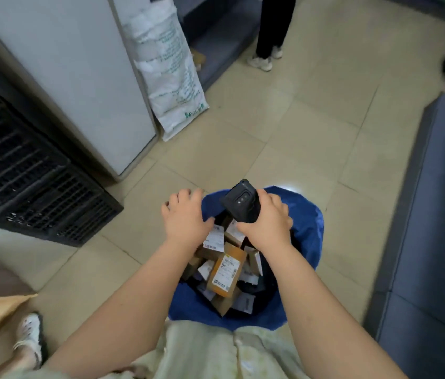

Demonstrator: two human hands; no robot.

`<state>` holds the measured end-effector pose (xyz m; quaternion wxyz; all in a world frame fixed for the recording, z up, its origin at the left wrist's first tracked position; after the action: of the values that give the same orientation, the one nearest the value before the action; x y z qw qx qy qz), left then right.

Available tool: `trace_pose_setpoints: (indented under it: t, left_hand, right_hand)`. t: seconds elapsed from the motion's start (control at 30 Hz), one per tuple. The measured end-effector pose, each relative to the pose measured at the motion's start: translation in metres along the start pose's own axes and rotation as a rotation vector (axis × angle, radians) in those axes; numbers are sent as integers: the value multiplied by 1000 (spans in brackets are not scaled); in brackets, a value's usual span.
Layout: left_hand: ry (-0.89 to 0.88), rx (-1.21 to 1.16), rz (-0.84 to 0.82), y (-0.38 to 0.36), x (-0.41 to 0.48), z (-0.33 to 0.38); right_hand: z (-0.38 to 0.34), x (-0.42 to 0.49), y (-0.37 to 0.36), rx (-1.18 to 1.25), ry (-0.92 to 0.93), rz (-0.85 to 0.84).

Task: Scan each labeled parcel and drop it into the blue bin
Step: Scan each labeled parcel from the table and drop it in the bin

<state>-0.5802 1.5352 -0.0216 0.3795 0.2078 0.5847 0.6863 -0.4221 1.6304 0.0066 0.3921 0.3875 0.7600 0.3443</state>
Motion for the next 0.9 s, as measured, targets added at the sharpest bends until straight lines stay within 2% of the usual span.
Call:
trace_pose_setpoints:
  t: [0.2,0.37,0.63,0.9]
  left_hand:
    - [165,-80,196,54,-37,1]
    - [393,-130,303,72,-98,-3]
    - [690,-177,460,81,-221,-7]
    - [1061,-188,551,72,-385,-34]
  right_hand:
    - [-29,-15,30,-26,223,15]
    - [-33,-48,46,-69,434,-42]
    - [-33,-128,45,-87,781,-186]
    - [-48,-233,5,-167,1090,-355]
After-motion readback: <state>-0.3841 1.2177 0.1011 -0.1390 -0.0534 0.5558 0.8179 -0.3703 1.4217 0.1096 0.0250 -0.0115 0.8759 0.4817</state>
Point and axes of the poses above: each hand's wrist, its own x-axis towards the middle knuckle, its own y-axis out of the back of the hand, z = x × y, the point moved 6 cm from there along x, towards the middle knuckle
